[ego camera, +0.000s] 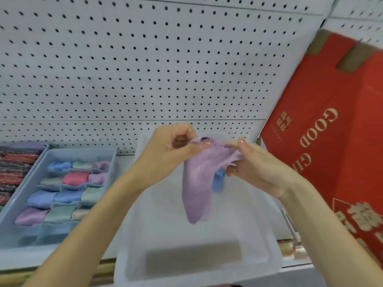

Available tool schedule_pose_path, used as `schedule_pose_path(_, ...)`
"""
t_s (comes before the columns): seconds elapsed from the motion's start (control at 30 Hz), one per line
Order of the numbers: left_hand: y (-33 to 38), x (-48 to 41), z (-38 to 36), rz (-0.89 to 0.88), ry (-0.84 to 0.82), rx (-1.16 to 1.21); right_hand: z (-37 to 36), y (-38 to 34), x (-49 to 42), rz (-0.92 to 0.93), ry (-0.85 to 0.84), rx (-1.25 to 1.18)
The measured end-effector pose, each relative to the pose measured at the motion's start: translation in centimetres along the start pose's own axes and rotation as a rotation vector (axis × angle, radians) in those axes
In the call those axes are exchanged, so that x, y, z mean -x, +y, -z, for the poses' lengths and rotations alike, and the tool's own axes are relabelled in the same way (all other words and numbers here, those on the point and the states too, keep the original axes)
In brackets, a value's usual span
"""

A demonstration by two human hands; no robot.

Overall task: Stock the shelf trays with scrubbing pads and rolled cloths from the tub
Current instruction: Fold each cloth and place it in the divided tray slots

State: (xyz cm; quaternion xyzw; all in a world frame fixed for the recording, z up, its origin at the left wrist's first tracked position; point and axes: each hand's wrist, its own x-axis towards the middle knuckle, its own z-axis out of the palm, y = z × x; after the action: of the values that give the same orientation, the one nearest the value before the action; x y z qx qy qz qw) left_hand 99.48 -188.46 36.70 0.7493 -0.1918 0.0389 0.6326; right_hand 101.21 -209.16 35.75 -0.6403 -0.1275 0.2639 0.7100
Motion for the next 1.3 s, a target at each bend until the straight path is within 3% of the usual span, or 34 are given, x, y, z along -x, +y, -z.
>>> schedule_pose_path(0.1,0.6,-0.4,-0.6,0.003,0.091,0.038,0.1,0.2,0.7,0.168,0.106,0.243)
schedule_pose_path(0.23,1.1,-0.1,-1.1,0.01,0.192,0.009,0.2,0.2,0.9,0.323,0.345,0.384)
schedule_pose_path(0.47,2.3,0.7,-0.9,0.082,0.194,-0.009,-0.7,-0.5,1.4,0.566,0.451,0.354)
schedule_pose_path(0.7,3.6,1.2,0.3,0.102,0.016,-0.14,-0.7,-1.7,1.8,0.505,0.386,0.322)
schedule_pose_path(1.0,3.2,1.4,-0.8,0.148,0.074,-0.214,-0.4,-1.8,2.7,0.422,0.256,0.358)
schedule_pose_path(1.3,3.1,1.2,-1.6,0.206,0.15,-0.156,0.2,-0.8,2.4,0.262,0.464,0.097)
